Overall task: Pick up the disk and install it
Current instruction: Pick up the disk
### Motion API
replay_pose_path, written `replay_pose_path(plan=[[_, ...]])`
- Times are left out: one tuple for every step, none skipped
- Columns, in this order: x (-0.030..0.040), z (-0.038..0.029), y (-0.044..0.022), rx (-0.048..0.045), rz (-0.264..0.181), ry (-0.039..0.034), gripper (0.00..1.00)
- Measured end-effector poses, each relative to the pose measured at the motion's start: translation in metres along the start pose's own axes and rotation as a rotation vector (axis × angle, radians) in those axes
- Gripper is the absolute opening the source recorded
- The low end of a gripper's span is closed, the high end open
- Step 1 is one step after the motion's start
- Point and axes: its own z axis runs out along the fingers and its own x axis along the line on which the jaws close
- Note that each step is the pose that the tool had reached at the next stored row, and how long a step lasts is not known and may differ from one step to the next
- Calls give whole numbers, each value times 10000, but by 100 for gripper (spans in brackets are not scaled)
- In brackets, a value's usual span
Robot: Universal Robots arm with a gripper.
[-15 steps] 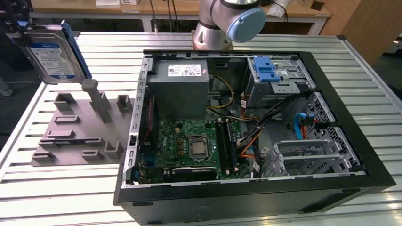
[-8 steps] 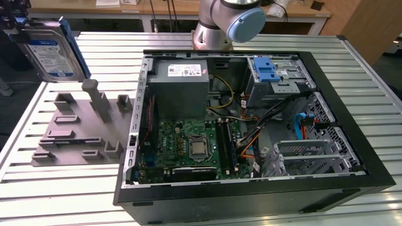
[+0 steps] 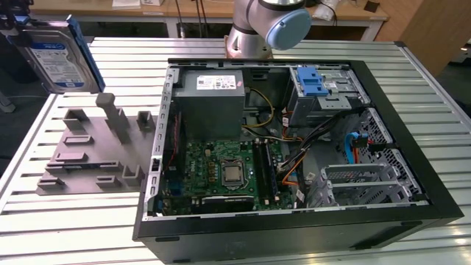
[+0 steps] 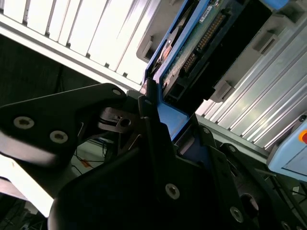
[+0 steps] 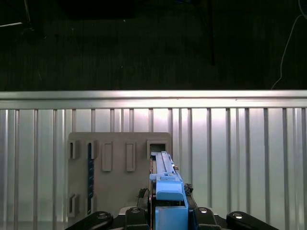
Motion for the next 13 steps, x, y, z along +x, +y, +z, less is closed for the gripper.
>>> replay_pose_path(plan=[[0,-9,0,0,0,0,36],[0,-18,0,0,0,0,36],[0,-27,0,1,0,0,36],[0,-37,0,1,0,0,36],[-1,-49,1,0,0,0,36],[0,-59,1,1,0,0,36],[0,-67,1,2,0,0,36],[-1,-77,1,1,1,-1,36],[-1,-86,2,1,0,0,36],[-1,-95,2,1,0,0,36],[-1,-106,2,0,0,0,36],[-1,-114,2,1,0,0,36],[-1,-122,2,1,0,0,36]])
